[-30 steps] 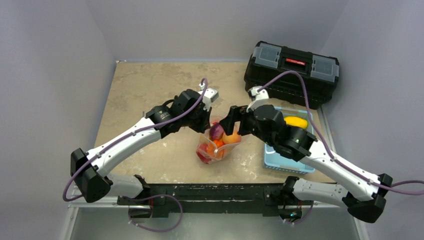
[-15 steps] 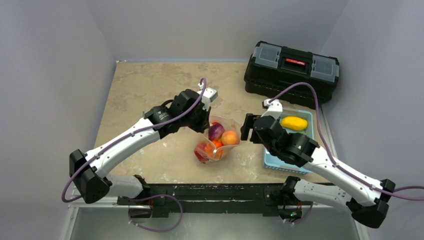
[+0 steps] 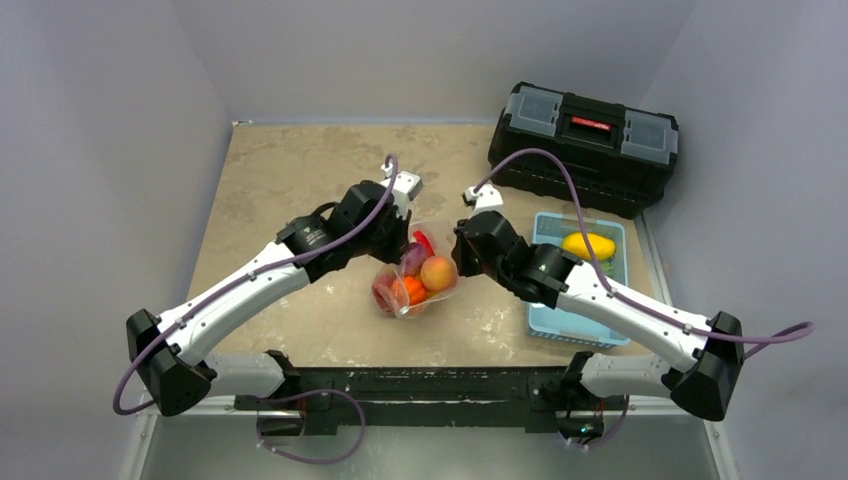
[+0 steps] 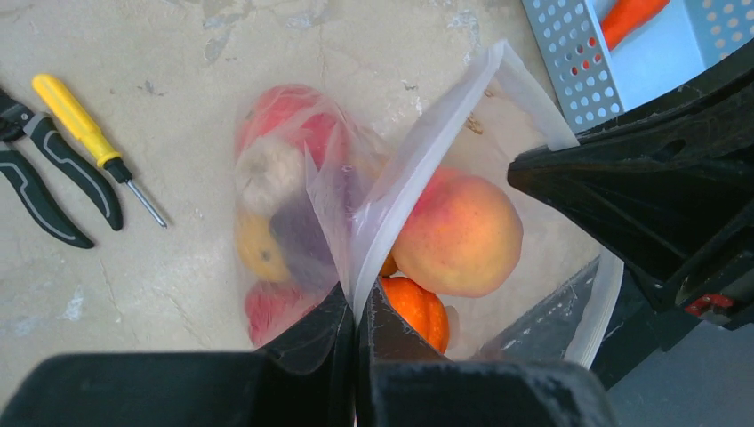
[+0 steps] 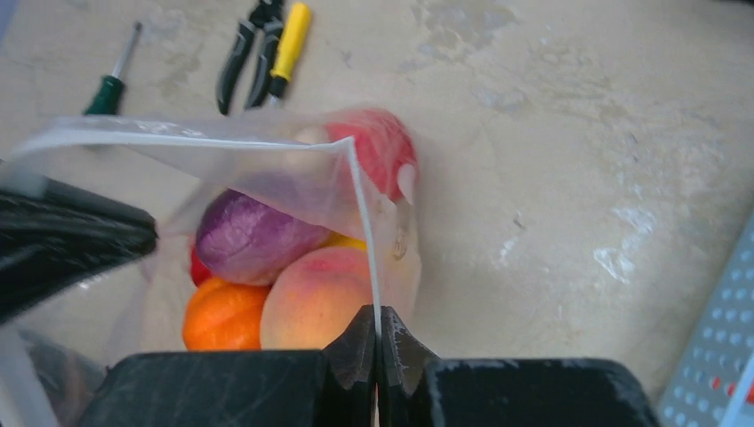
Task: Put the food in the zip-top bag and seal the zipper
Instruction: Adjust the zipper food storage bag at the center of the board.
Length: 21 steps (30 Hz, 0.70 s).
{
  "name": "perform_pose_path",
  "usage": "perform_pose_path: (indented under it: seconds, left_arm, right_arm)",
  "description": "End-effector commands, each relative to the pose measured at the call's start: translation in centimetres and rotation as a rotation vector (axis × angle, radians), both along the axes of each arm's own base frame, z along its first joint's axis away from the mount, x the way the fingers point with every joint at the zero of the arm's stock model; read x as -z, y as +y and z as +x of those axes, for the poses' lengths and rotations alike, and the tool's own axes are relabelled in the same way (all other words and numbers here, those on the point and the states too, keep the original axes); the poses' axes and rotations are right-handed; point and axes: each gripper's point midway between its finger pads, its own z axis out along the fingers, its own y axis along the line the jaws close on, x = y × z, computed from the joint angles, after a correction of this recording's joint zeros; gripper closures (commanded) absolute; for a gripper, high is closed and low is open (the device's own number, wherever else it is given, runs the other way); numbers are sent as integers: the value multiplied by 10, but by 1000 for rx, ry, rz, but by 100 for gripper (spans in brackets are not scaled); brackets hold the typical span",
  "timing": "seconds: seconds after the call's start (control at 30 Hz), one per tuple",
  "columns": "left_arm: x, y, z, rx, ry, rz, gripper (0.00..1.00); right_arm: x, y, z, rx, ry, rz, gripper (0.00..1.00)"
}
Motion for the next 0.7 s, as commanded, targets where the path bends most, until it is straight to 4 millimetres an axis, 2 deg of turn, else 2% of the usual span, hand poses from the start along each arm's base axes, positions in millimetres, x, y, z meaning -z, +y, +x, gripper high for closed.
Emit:
perform_pose_path:
  seconds: [0.0,0.1,0.23,0.3,0.37,0.4,0.5,0.63,0.67]
  left_arm:
    - [-28,3,-7,-102,6,-140,100]
    - [-31,25,-19,-271,52,-246,100]
    - [-29,56,-32,-524,107,-452,100]
    - [-16,63,-36,-603,146,-525,100]
    - [-10,68,-38,-664,171,-572,100]
    - [-5,72,-38,-696,183,-577,100]
    - [7,79,-39,-766,208,-582,100]
    - [8,74,-40,-771,236,-622,100]
    - [8,72,-40,-769,244,-624,100]
  right_arm:
    - [-68,44,23,-113,-170,128,100]
    - [-84,82,19,-300,-192,166,100]
    - [-95,107,15,-417,-195,184,100]
    - [-94,113,13,-454,-164,171,78]
    - [-93,114,11,-457,-122,142,52]
    - [-92,113,8,-456,-106,139,43]
    - [-99,98,1,-408,-106,122,25]
    - [-119,44,-4,-231,-137,106,14]
    - [-126,30,-13,-207,-138,131,13]
